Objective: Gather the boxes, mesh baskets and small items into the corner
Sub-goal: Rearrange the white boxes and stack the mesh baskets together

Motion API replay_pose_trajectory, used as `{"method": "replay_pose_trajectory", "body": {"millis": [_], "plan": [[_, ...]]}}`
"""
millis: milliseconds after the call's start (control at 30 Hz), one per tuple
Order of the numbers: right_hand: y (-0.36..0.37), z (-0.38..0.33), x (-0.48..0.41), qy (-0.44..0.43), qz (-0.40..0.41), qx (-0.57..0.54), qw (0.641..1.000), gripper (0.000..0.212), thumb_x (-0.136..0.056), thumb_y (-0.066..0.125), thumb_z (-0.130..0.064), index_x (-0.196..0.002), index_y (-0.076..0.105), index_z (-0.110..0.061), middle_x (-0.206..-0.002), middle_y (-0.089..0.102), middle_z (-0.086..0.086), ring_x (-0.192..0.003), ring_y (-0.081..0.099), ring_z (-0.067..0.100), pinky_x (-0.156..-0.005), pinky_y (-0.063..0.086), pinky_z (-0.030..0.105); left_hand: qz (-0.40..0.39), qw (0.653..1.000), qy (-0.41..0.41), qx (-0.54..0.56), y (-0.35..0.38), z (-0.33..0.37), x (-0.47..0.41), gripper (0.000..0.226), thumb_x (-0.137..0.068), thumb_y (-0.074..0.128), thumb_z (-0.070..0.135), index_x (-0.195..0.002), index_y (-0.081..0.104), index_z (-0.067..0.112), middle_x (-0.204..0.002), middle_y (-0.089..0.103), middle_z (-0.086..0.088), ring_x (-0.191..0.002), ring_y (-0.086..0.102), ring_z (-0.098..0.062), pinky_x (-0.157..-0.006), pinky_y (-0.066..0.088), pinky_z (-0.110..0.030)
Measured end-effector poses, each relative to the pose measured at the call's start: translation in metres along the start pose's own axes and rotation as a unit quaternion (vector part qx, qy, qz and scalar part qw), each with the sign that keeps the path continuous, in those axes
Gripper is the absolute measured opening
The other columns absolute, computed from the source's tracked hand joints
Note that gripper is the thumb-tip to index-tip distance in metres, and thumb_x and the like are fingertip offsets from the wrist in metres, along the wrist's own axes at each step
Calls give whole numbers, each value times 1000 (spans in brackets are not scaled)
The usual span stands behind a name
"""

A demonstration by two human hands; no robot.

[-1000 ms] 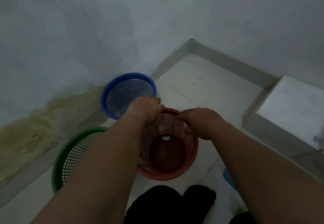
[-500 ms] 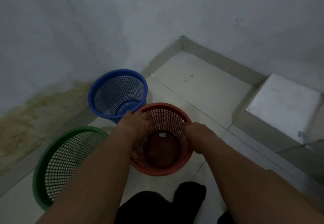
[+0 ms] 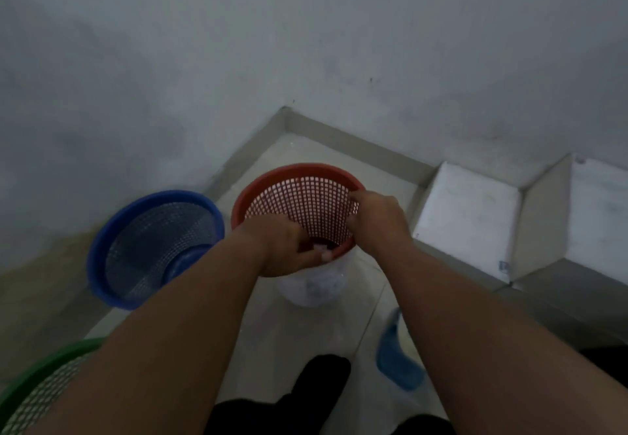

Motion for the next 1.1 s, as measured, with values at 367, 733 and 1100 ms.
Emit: {"method": "replay_pose_trajectory", "body": {"millis": [367,733,1100], "plan": [[-61,68,-81,146,109,-46,982,36,-89,56,-18,-124,62,-19,-119,65,14,-107,61,34,-88,50,37,109,984,133,-37,-75,25,-117,41,-100,34,52,-130,52,33,-111,67,-1,-95,63,-19,-80,50,-33],[-47,164,-140,232,132,-63,962,35,-95,54,-16,-129,58,-17,-120,65,10,-106,63,30,-87,52,36,99,972,187,-101,-68,57,-247,44,-100,35,53,-133,53,30,-111,67,-3,-96,63,-22,-77,45,-30],[-14,209,-154,237,87,15,967,30,-99,48,-19,-129,53,-18,-117,66,9,-99,65,30,-83,54,39,69,968,210,-120,-22,76,-299,40,-99,38,51,-123,58,26,-117,66,-2,-106,61,-23,-96,39,-34]]}}
Point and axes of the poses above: each hand's wrist, its own x-axis away from the middle knuckle, its own y-axis out of the palm, z = x × y, the point moved 10 cm from there along -x, towards the middle knuckle
